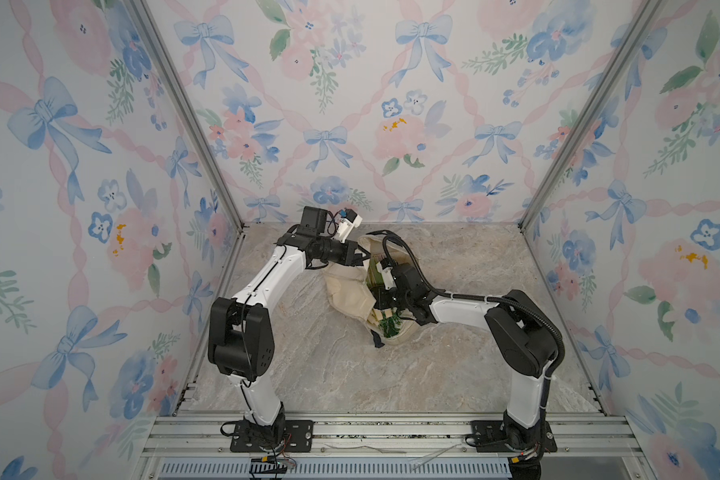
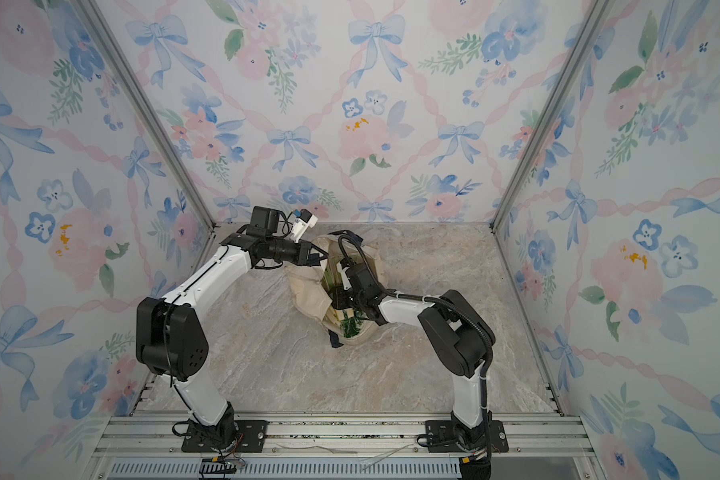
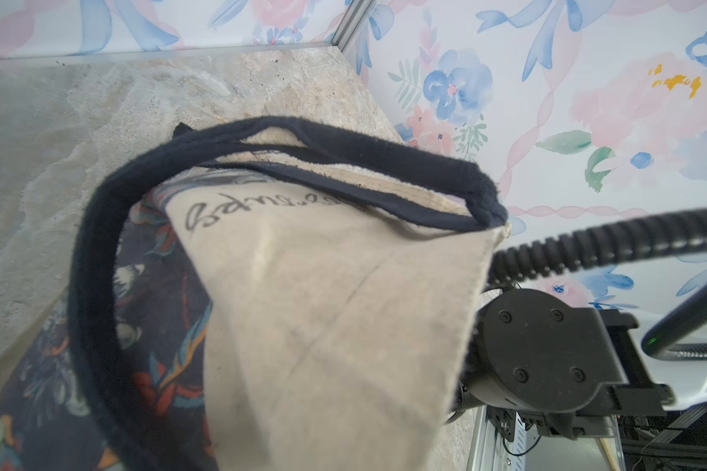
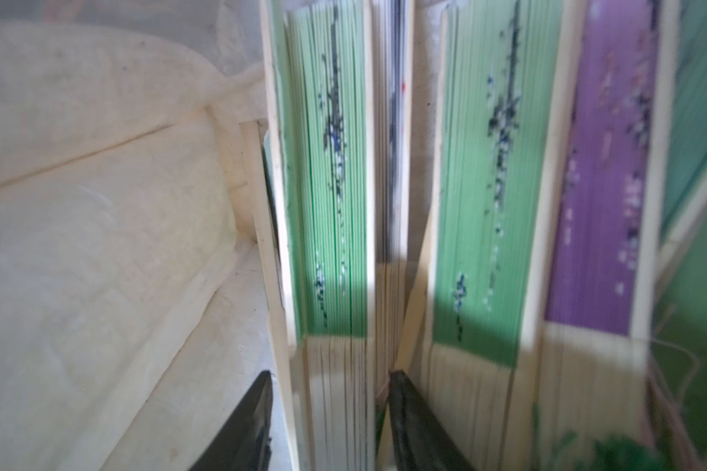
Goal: Take out the folding fans from the tote bags
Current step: Pick up the folding fan from the canvas bag.
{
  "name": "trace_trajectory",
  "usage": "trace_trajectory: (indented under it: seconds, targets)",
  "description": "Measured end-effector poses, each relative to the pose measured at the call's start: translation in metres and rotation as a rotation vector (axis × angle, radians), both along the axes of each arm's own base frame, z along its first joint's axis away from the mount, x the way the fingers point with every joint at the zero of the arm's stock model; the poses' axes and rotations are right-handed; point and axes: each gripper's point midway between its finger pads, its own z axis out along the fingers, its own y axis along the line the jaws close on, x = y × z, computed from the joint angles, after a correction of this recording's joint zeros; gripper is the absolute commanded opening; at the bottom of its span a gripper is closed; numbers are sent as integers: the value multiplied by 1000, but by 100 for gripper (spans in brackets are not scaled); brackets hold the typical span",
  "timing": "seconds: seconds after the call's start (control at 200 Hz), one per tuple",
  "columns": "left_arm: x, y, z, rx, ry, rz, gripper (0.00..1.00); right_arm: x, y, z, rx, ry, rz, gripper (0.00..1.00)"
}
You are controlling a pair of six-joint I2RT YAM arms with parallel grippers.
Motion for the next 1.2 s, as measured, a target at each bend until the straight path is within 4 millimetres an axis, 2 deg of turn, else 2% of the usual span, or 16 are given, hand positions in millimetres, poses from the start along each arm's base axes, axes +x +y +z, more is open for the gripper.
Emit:
trace_trajectory:
  seconds: [0.22,0.41,0.75,0.905,1.2]
  targets:
    - [0,0,0,0,0,0,0,-3,-1,-4,4,11,2,44]
    - [0,0,0,0,0,0,0,-3,-1,-9,0,24,-3,37]
    - [0,0,0,0,0,0,0,-6,-1,-13,2,20,9,15]
    - [0,0,0,0,1,0,0,-10,-3,-11,20,12,21,11]
    - [1,0,4,-2,-7,0,0,-27,-8,4,51,-23,68,11]
